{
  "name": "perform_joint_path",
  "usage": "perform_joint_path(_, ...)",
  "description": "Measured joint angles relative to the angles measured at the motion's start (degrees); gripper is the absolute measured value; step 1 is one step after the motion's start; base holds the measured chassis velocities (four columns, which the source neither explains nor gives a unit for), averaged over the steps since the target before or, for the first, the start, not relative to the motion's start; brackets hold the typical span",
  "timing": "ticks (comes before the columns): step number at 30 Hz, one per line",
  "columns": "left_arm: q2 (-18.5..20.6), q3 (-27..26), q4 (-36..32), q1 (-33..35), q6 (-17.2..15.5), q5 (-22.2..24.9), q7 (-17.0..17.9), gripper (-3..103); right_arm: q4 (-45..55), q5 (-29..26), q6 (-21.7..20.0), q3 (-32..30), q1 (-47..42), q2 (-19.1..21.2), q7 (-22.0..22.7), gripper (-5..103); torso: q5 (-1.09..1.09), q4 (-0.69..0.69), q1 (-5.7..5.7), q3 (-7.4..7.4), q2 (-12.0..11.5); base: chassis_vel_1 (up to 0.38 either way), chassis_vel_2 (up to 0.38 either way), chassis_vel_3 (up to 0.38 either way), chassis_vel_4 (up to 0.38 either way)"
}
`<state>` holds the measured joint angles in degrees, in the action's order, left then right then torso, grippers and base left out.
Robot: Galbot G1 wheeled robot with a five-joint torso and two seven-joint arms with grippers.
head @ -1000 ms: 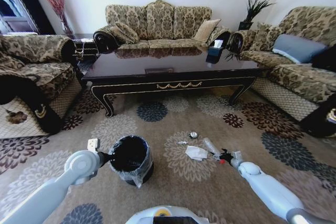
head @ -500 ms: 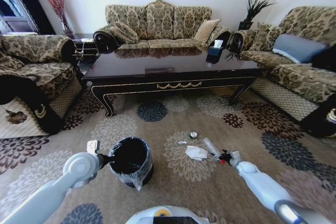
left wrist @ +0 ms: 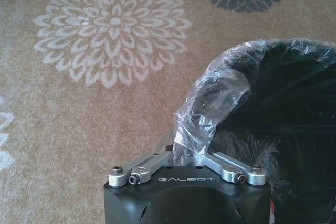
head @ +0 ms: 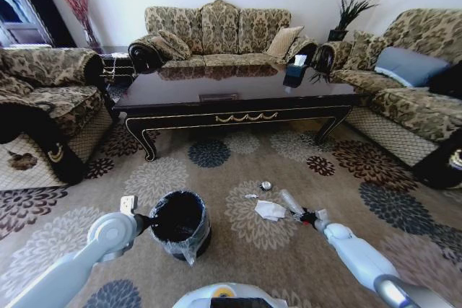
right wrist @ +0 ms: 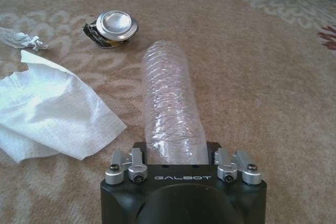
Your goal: Move to the front of the table and pick up the trash from the floor, then place it into the trash bin.
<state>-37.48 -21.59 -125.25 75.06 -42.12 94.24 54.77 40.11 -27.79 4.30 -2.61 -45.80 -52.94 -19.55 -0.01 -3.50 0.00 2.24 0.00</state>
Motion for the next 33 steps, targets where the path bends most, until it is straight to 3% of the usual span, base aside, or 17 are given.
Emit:
perform_joint_path(2, 0.0, 0.0, -0.1, -0.1, 0.0, 0.0, 0.0, 0, 0.3, 0.0, 0.0, -0.1, -0.3, 0.1, 0.0, 58, 0.0, 0.0, 0.0, 0.0, 0.0, 0.0, 0.0, 0.0, 0.0)
perform_joint_path(3, 0.0, 0.0, -0.1, -0.3, 0.0, 0.1, -0.1, 0, 1.1, 0.0, 0.0, -0.4, -0.9, 0.3, 0.1, 47, 0.01, 0.0, 0.0, 0.0, 0.0, 0.0, 0.0, 0.0, 0.0)
perform_joint_path(4, -0.1, 0.0, -0.1, -0.4, 0.0, 0.1, -0.1, 0, 1.6, 0.0, 0.0, -0.6, -1.3, 0.5, 0.2, 47, 0.01, -0.01, 0.0, 0.0, 0.0, 0.0, 0.0, 0.0, 0.0)
perform_joint_path(5, -0.2, 0.0, -0.1, -0.5, 0.0, 0.1, -0.2, 0, 2.2, -0.1, 0.0, -0.7, -1.8, 0.7, 0.3, 40, 0.01, 0.0, 0.0, 0.0, 0.0, 0.0, 0.0, 0.0, 0.0)
perform_joint_path(8, -0.6, 0.2, -0.1, -0.6, 0.0, 0.0, -0.2, 0, 3.3, -0.1, 0.0, -1.2, -2.7, 1.0, 0.4, 40, 0.02, -0.01, 0.0, 0.0, 0.0, 0.0, 0.0, 0.0, 0.0)
perform_joint_path(9, -0.7, 0.5, 0.0, -0.8, 0.0, -0.1, -0.2, 0, 4.1, -0.1, 0.0, -1.8, -3.3, 1.3, 0.4, 34, 0.02, -0.01, 0.0, 0.0, 0.0, 0.0, 0.0, 0.0, 0.0)
perform_joint_path(11, -0.8, 1.1, 0.1, -1.0, 0.0, -0.2, -0.2, 0, 5.1, -0.2, -0.1, -2.2, -3.9, 1.6, 0.4, 34, 0.0, 0.0, 0.0, 0.0, 0.0, 0.0, 0.0, 0.0, 0.0)
perform_joint_path(12, -0.8, 2.1, 0.5, -2.0, 0.0, -0.4, -0.2, 0, 6.9, -0.7, -0.1, -3.0, -4.9, 2.1, 0.6, 28, 0.03, 0.0, 0.0, 0.0, 0.0, 0.0, 0.0, 0.0, 0.0)
perform_joint_path(18, -1.0, 5.9, 1.9, -6.0, 0.0, -0.4, -0.5, 0, 14.0, -2.8, -1.0, -5.5, -8.4, 3.8, 1.6, 27, 0.03, 0.0, 0.0, 0.0, 0.0, 0.0, 0.0, 0.0, 0.0)
perform_joint_path(22, -2.9, 16.3, 5.9, -16.7, 0.0, 0.5, -0.3, 0, 27.4, -6.7, -2.7, -11.4, -14.1, 6.9, 3.3, 27, 0.01, -0.01, 0.0, 0.0, 0.0, 0.0, 0.0, 0.0, 0.0)
perform_joint_path(24, -3.3, 17.8, 6.6, -18.3, 0.0, 0.5, -0.1, 0, 29.3, -7.2, -2.9, -12.2, -15.0, 7.3, 3.5, 27, 0.02, 0.0, 0.0, 0.0, 0.0, 0.0, 0.0, 0.0, 0.0)
perform_joint_path(33, -13.0, 37.0, 16.9, -39.3, 0.0, 3.1, 3.8, 0, 56.2, -13.7, -6.0, -26.1, -29.6, 8.8, 6.7, 27, 0.01, -0.02, 0.0, 0.0, 0.0, 0.0, 0.0, 0.0, 0.0)
